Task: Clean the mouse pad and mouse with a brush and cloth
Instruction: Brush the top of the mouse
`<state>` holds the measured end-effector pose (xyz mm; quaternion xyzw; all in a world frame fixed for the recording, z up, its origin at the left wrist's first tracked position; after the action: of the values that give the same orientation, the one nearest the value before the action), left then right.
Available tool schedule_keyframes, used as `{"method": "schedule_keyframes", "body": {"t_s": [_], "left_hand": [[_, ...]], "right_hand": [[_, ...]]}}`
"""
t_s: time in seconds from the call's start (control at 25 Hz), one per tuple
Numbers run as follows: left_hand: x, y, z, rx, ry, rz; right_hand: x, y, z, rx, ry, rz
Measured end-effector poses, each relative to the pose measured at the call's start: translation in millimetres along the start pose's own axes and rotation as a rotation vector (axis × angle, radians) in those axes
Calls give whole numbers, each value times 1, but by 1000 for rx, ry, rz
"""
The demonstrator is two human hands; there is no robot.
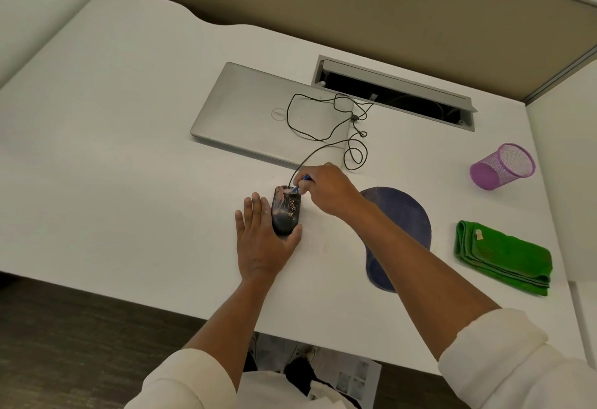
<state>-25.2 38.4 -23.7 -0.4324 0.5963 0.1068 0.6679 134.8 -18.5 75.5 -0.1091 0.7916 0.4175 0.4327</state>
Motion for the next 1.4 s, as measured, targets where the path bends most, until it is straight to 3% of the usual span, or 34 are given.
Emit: {"method": "schedule_keyframes", "body": {"t_s": [0.08,0.28,0.48,0.64,0.84,1.04,1.24,1.4], "left_hand": [[0,0,0,0,4,2],[0,1,0,0,-1,3],[0,0,0,3,-5,5],[1,1,0,-1,4,10],[0,0,-1,-1,-15,-4],[1,2,0,0,-3,6],[1,1,0,1,-5,-1],[1,2,-1,3,11,13]], "right_hand": [[-3,-1,-7,1,33,-17],[-18,8,-4,-12,-105,24],[-7,3,-11,-13,24,-106],[-17,5,-14,22,-92,-4],[-3,4,-29,-3,66,-111],[-13,-4,-32,37,-96,10],[0,-1,-45,-40,55,-79],[-11,-9,-53,-9,-65,-45]]}}
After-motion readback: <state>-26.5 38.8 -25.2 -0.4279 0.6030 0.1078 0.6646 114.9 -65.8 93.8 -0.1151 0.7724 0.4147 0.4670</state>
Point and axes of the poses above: each hand's wrist, its own z-axis towards the middle knuckle, its own x-axis out of the palm, y = z × x, the point moved 4 cm from there along z, towards the middle knuckle, and after that the axes turned 2 degrees about -x, right-handed, at the moved point
